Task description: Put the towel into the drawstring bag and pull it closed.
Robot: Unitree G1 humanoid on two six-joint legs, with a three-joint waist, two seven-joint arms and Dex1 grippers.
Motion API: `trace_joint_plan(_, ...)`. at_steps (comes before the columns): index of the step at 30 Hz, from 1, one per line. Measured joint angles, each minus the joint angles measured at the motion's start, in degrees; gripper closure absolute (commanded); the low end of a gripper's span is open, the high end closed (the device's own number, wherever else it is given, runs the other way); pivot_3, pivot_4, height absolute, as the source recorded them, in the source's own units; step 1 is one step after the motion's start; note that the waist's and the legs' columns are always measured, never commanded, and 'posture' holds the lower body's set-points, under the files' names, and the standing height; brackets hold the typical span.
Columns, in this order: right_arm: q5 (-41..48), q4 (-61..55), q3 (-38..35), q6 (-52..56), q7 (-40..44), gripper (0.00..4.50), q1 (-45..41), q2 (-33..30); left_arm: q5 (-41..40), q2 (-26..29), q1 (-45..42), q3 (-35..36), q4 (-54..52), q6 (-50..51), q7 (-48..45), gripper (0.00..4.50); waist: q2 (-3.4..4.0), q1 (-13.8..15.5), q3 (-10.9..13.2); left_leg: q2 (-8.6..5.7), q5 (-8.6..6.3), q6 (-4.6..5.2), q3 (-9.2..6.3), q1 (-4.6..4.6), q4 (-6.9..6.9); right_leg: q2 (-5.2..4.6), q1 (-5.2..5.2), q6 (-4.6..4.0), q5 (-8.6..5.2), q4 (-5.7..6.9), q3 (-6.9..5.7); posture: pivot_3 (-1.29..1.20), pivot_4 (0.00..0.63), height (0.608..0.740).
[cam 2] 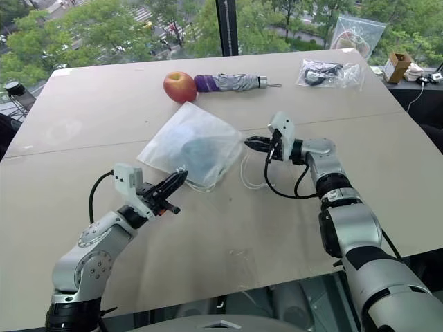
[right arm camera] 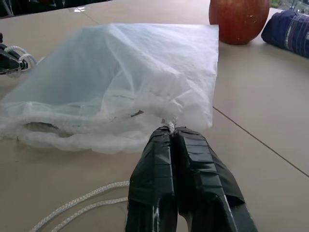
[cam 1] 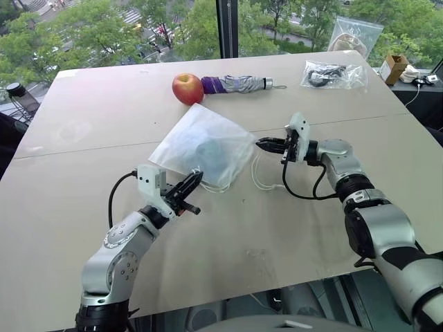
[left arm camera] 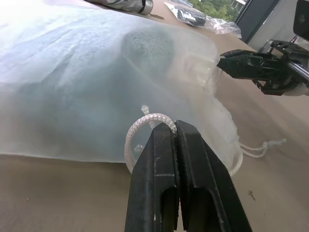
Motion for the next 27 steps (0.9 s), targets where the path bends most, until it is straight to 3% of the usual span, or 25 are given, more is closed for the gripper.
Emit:
trace_joint_plan(6, 1.7, -16.6, 2.1, 10.6, 5.6, 4.45, 7.3, -2.7, 0.3, 0.0, -0.3, 0.0, 0.0, -0.1, 0.0, 4.50, 0.01, 0.3, 0.0, -0.01, 0.00, 0.00, -0.04, -0.02, 0.00, -0.02, 0.01, 0.00, 0.00, 0.00, -0.05, 0.00, 0.150, 0.740)
trace_joint_plan(13, -0.6, -38.2, 11.6, 26.8, 10.2, 4.45, 15.3, -12.4, 4.0, -1.4, -3.5, 0.2, 2.0, -3.5, 2.1, 4.50, 0.07, 0.2, 0.0, -0.05, 0.00, 0.00, -0.02, 0.01, 0.04, -0.04, 0.01, 0.01, -0.01, 0.01, -0.05, 0.00, 0.150, 0.740)
trace_joint_plan(19, -6.2, -37.2, 13.1, 20.6, 3.3, 4.45, 15.3, -15.4, 13.5, -2.2, -9.7, 6.8, 11.6, -13.8, 12.3, 4.50, 0.04, 0.2, 0.0, -0.02, 0.01, 0.00, -0.03, 0.05, 0.06, 0.02, 0.02, 0.01, 0.00, 0.03, -0.05, 0.00, 0.150, 0.740)
trace_joint_plan(24, -7.7, -36.3, 13.3, 14.5, -2.3, 4.45, 13.1, -15.1, 20.0, -2.0, -11.5, 7.3, 16.6, -18.4, 19.1, 4.50, 0.04, 0.3, 0.0, -0.08, 0.00, 0.00, 0.05, -0.04, 0.06, -0.08, 0.00, 0.02, 0.01, -0.03, 0.00, 0.00, 0.150, 0.740)
trace_joint_plan(27, -10.3, -33.7, 12.6, 13.4, -6.6, 4.45, 12.9, -18.1, 23.8, -0.5, -11.5, 13.8, 19.6, -19.9, 26.2, 4.50, -0.06, 0.3, 0.0, -0.08, 0.00, -0.01, -0.01, -0.06, 0.03, -0.10, -0.01, 0.02, 0.01, -0.05, -0.05, 0.00, 0.150, 0.740)
